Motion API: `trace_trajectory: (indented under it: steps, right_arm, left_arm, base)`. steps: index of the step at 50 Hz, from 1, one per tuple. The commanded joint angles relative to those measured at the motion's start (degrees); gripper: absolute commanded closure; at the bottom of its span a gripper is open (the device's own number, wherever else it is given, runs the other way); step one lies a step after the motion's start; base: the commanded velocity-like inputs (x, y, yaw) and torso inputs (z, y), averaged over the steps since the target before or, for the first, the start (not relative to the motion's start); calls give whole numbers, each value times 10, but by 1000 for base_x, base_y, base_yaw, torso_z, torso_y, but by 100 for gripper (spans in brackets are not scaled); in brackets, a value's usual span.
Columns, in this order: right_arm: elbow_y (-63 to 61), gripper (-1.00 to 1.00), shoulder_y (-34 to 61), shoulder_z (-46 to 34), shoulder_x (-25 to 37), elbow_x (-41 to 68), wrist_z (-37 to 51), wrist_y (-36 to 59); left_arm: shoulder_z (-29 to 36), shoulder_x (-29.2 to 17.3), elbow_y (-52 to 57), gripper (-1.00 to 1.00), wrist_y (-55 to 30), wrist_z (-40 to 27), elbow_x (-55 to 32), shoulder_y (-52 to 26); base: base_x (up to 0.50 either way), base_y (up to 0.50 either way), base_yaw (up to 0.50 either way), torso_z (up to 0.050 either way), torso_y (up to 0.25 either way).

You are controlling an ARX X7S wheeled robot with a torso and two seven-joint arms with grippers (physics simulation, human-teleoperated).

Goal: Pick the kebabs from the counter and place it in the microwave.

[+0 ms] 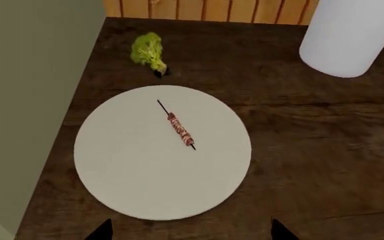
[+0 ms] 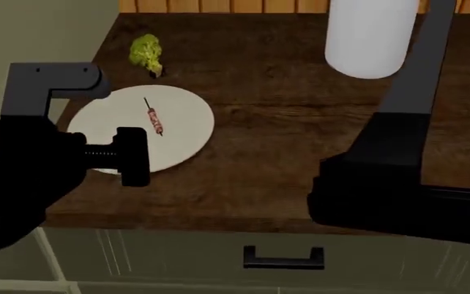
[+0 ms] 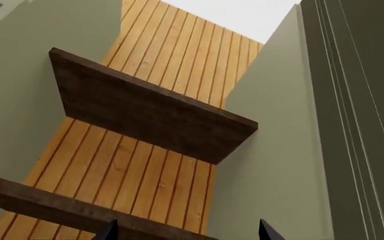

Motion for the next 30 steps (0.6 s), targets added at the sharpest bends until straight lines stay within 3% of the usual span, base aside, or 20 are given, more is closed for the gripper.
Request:
trace_trajectory:
  steps: [1, 30]
  right_arm:
    - [0, -100, 7, -3, -8, 6, 4, 4]
    - [0, -100, 7, 1, -11, 8, 2, 6]
  left_arm:
    - [-7, 4, -22, -100, 0, -8, -8, -9]
    - [-18, 10, -41, -100, 3, -25, -37, 2]
  base:
    - [340, 0, 0, 0, 0]
    - [342, 0, 0, 0, 1]
